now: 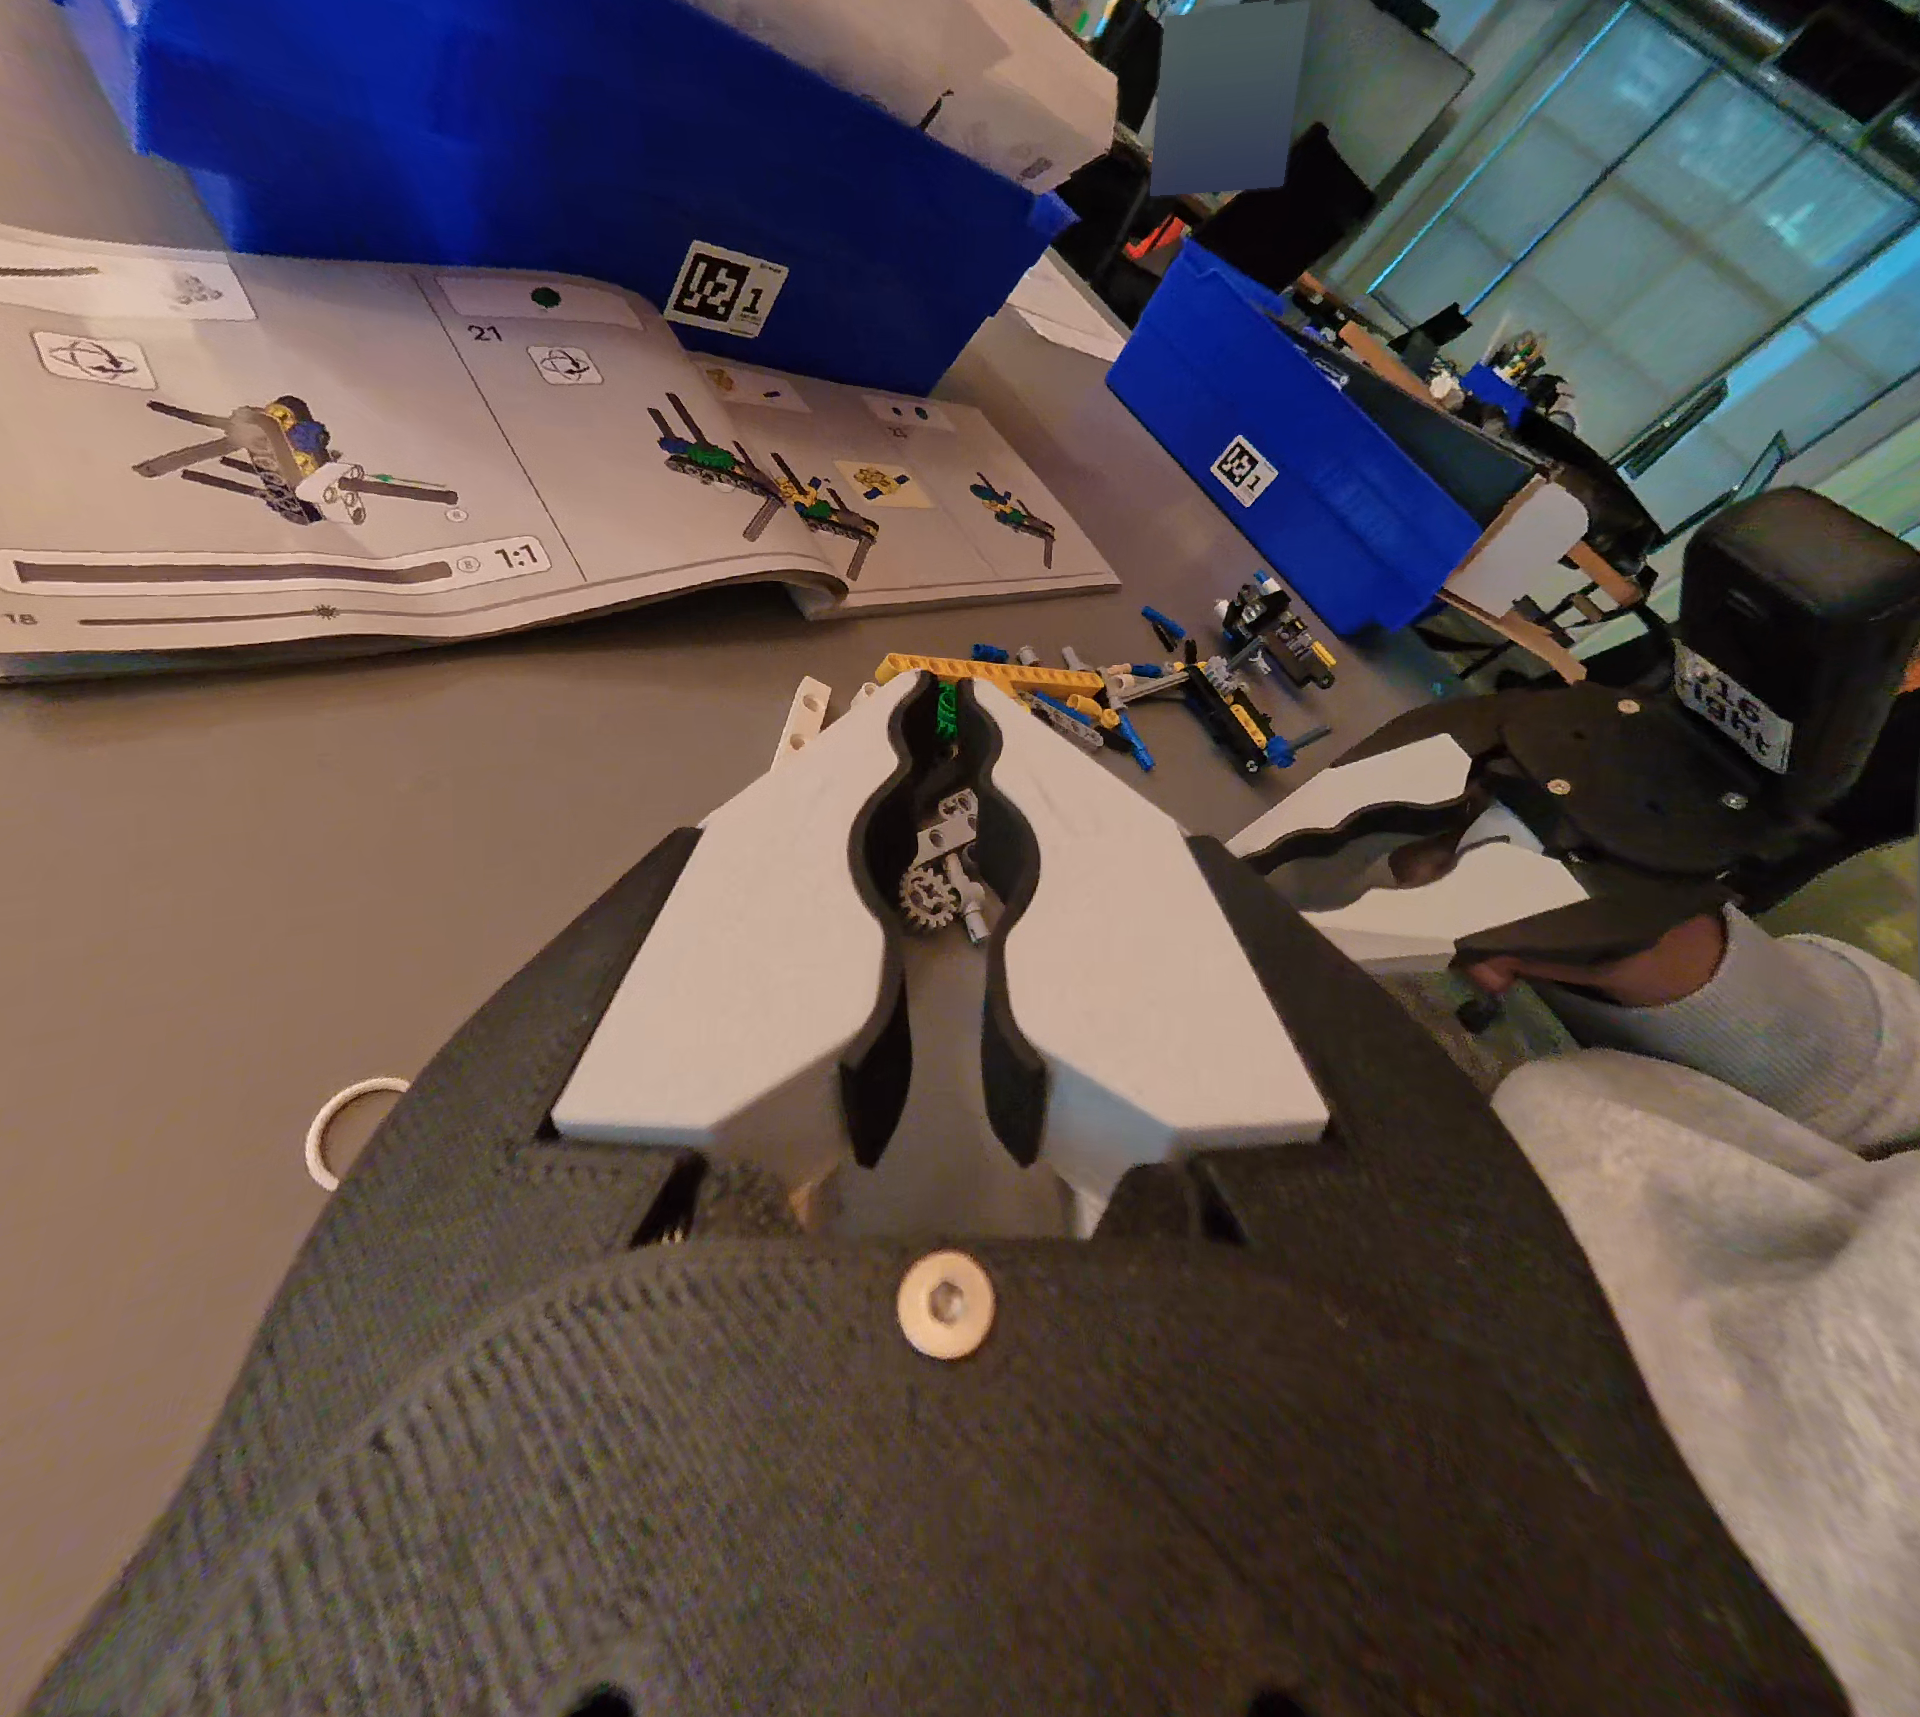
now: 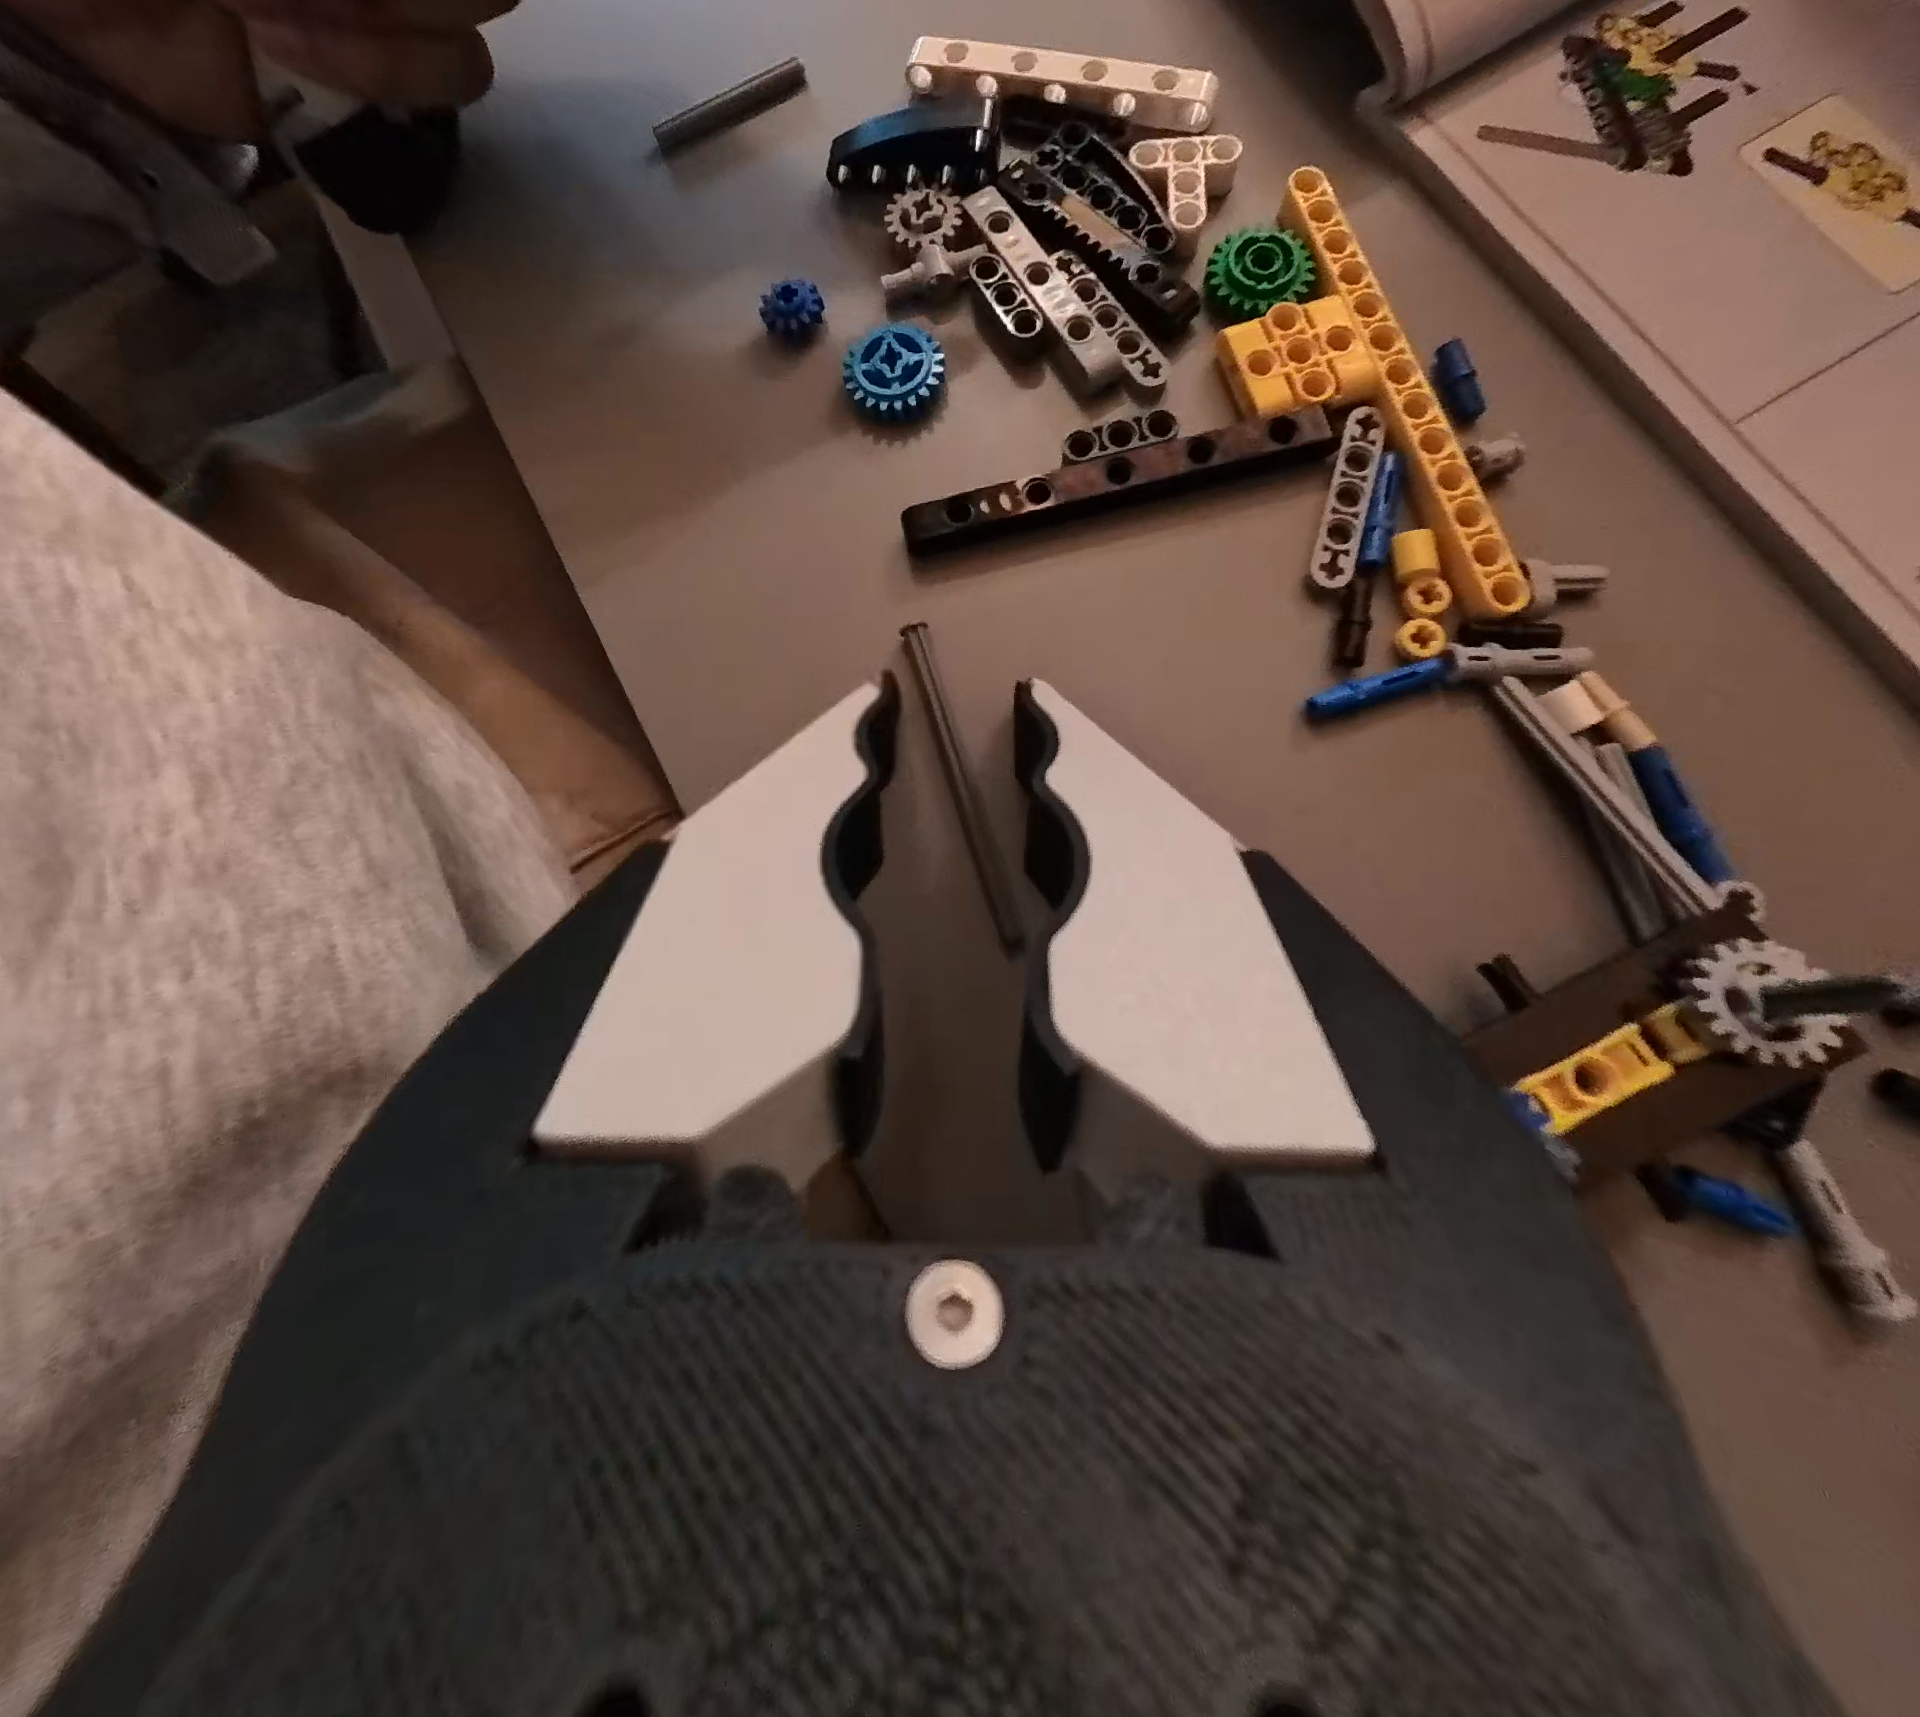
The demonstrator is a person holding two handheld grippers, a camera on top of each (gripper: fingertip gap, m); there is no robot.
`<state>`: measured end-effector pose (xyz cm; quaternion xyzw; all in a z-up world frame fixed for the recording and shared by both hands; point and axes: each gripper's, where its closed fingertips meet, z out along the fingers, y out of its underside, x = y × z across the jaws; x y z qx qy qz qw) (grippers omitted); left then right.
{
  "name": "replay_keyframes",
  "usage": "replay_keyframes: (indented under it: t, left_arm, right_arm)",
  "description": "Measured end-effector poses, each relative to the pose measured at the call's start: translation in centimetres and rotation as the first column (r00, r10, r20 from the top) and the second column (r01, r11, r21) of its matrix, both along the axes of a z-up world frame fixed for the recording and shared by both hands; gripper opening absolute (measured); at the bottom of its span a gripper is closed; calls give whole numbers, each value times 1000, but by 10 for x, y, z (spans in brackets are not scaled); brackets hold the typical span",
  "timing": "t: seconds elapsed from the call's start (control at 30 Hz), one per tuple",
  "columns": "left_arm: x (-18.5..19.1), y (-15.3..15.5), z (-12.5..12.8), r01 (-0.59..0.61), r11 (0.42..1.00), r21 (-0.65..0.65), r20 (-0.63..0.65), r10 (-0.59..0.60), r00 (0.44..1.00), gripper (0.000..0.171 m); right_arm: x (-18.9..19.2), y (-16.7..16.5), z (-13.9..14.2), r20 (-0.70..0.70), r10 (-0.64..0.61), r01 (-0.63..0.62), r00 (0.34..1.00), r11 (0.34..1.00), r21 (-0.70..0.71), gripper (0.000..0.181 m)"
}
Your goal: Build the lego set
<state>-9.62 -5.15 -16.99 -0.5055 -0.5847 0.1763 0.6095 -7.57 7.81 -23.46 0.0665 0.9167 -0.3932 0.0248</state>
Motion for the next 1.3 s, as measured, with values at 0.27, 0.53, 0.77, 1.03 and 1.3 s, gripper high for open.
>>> replay_keyframes:
  t: [0.27, 0.53, 0.77, 1.03, 1.3]
  left_arm:
    - [1, 10, 6, 21, 999, -26, -40, -22, 999, 1]
    - [13, 85, 20, 257, 966, -30, -108, -258, 960, 29]
    - [25, 145, 0, 391, 909, -145, -37, -399, 916, 32]
    - [26, 164, 4, 423, 905, -43, -48, -425, 904, 19]
    - [22, 158, 4, 399, 917, -6, -53, -399, 916, 4]
  right_arm:
    - [-10, 0, 9, -67, -40, 37, 997, 998, -48, 3]
    - [-13, -9, 89, 129, -105, 155, 986, 860, -486, 2]
    - [-15, -9, 105, 327, -81, 277, 942, 737, -617, 1]
    - [-15, -9, 99, 391, -65, 315, 918, 719, -620, 1]
    - [-17, -7, 98, 415, -57, 330, 908, 707, -625, 1]
